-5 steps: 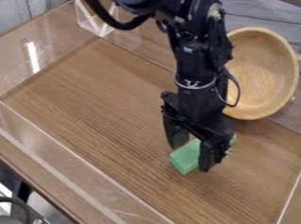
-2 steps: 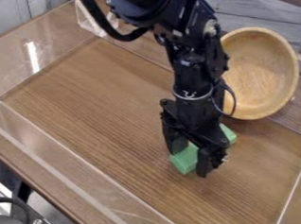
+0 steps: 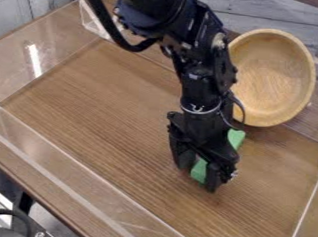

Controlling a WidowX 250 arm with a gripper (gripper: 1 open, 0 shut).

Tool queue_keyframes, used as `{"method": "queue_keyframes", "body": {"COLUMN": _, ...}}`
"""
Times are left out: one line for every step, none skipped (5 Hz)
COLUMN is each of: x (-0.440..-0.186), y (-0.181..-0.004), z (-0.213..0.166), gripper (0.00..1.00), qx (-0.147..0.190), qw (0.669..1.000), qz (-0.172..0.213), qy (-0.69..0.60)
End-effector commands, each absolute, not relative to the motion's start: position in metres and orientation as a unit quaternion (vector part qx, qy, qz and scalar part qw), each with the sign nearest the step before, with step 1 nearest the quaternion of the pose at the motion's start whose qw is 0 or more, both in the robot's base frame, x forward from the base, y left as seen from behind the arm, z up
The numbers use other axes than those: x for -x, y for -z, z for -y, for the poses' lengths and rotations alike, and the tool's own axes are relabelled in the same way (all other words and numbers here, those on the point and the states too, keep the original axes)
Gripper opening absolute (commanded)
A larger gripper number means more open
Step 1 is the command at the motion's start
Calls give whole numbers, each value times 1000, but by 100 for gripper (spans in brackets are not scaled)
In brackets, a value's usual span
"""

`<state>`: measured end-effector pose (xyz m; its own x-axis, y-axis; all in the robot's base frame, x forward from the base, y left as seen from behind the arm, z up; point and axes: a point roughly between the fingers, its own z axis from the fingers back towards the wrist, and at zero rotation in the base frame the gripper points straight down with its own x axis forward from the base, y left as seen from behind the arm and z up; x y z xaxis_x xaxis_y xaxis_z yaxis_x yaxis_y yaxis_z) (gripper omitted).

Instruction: Put the green block in the brown bowl

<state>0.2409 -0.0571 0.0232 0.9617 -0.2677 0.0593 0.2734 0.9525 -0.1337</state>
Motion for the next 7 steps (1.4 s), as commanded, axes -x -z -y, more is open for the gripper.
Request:
{"method": "queue_keyframes", "body": {"x": -246, "y": -28, "z": 58, "gripper": 0, "qx": 69, "qw": 986, "qz": 34, "qy": 146}}
{"method": "queue_keyframes", "body": {"x": -245, "y": -32, "z": 58, "gripper": 0, "qx": 65, "qw": 986, "qz": 29, "qy": 150}}
{"method": "queue_keyframes", "body": {"x": -245, "y": -37, "z": 58, "gripper": 0, "qx": 61, "qw": 986, "qz": 24, "qy": 152}}
{"method": "queue_keyframes", "body": {"x": -244, "y": -43, "z": 58, "gripper": 0, "qx": 58, "qw": 986, "qz": 18, "qy": 153}}
{"method": "queue_keyframes", "body": {"x": -244, "y": -50, "z": 59, "gripper": 0, "qx": 54, "qw": 987, "qz": 13, "qy": 151}}
{"method": "queue_keyframes", "body": {"x": -245, "y": -61, "z": 58, "gripper": 0, "qx": 49, "qw": 988, "qz": 9, "qy": 146}}
{"method": "queue_keyframes", "body": {"x": -250, "y": -90, "z": 58, "gripper": 0, "qx": 41, "qw": 991, "qz": 16, "qy": 127}}
